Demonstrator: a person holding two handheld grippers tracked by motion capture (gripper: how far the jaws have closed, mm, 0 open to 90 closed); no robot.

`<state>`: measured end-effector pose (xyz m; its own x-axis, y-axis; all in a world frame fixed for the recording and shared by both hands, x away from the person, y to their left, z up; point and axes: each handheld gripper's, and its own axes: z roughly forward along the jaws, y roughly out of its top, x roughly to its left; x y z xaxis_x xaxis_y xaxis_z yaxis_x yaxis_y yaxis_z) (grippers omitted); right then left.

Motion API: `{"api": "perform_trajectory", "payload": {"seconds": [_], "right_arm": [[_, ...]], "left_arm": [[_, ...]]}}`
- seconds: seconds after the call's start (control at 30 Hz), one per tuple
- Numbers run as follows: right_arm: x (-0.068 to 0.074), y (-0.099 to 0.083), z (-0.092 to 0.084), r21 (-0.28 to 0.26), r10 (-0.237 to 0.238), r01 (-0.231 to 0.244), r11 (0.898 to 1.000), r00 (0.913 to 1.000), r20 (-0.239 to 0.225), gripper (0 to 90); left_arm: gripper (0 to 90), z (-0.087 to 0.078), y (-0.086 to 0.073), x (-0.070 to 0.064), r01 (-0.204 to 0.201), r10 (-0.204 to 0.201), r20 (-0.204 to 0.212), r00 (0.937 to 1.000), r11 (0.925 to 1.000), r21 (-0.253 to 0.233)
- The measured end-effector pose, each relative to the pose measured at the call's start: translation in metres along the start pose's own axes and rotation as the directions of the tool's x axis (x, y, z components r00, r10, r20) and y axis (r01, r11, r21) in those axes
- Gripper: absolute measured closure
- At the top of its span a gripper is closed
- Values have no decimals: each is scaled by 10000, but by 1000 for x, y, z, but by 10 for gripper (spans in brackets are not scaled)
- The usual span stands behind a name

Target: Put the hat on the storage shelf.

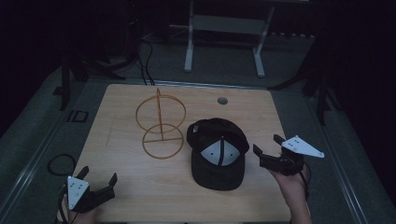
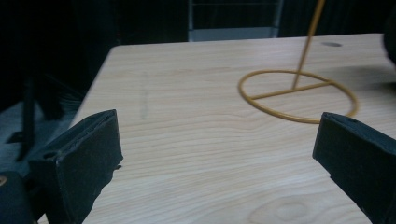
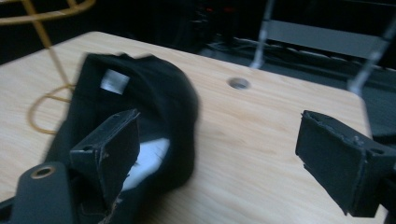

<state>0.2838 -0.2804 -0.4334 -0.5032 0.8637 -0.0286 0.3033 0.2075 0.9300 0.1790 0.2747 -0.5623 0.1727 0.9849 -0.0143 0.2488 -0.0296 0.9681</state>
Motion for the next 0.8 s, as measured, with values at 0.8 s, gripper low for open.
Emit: {"api": "perform_trajectory", "payload": {"seconds": [0.8], "right_arm": [[31, -2, 102, 2415, -784, 720, 9677, 9968, 171, 418]], "left_arm": [[16, 1, 4, -4, 112, -146, 490, 9987, 9975, 700]]}}
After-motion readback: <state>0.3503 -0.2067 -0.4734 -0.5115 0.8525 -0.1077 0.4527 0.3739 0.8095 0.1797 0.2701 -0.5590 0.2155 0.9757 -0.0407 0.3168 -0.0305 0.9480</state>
